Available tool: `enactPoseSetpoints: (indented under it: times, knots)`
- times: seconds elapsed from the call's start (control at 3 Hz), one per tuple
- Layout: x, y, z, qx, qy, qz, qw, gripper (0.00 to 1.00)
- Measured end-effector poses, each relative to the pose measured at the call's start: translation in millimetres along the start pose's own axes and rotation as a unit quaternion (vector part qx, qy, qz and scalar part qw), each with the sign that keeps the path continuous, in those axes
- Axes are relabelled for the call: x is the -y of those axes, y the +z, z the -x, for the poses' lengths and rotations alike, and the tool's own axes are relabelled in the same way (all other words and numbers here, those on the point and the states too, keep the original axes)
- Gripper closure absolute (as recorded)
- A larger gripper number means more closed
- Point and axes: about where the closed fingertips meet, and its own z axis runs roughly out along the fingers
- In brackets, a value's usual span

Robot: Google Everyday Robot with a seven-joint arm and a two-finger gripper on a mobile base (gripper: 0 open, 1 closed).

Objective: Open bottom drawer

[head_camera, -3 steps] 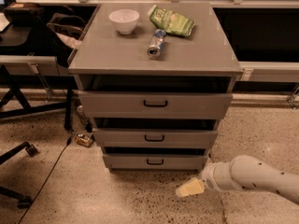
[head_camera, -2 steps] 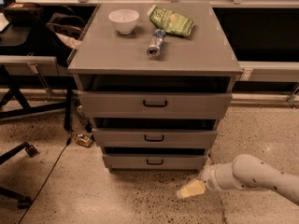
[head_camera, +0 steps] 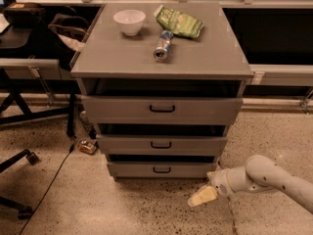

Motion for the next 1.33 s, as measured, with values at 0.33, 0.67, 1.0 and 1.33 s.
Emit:
enactPoseSetpoints:
  times: [0.33, 0.67, 1.0, 1.33]
  knots:
    - [0, 2, 0, 0.000, 0.002, -0.002, 1.0000, 0.00]
    - [2, 14, -5, 0.000, 0.015, -0.018, 0.9997, 0.00]
    - [15, 32, -8, 0.011, 0.028, -0.045, 0.9985, 0.00]
    - [33, 46, -5, 0.026, 0.031, -0.097, 0.9944, 0.00]
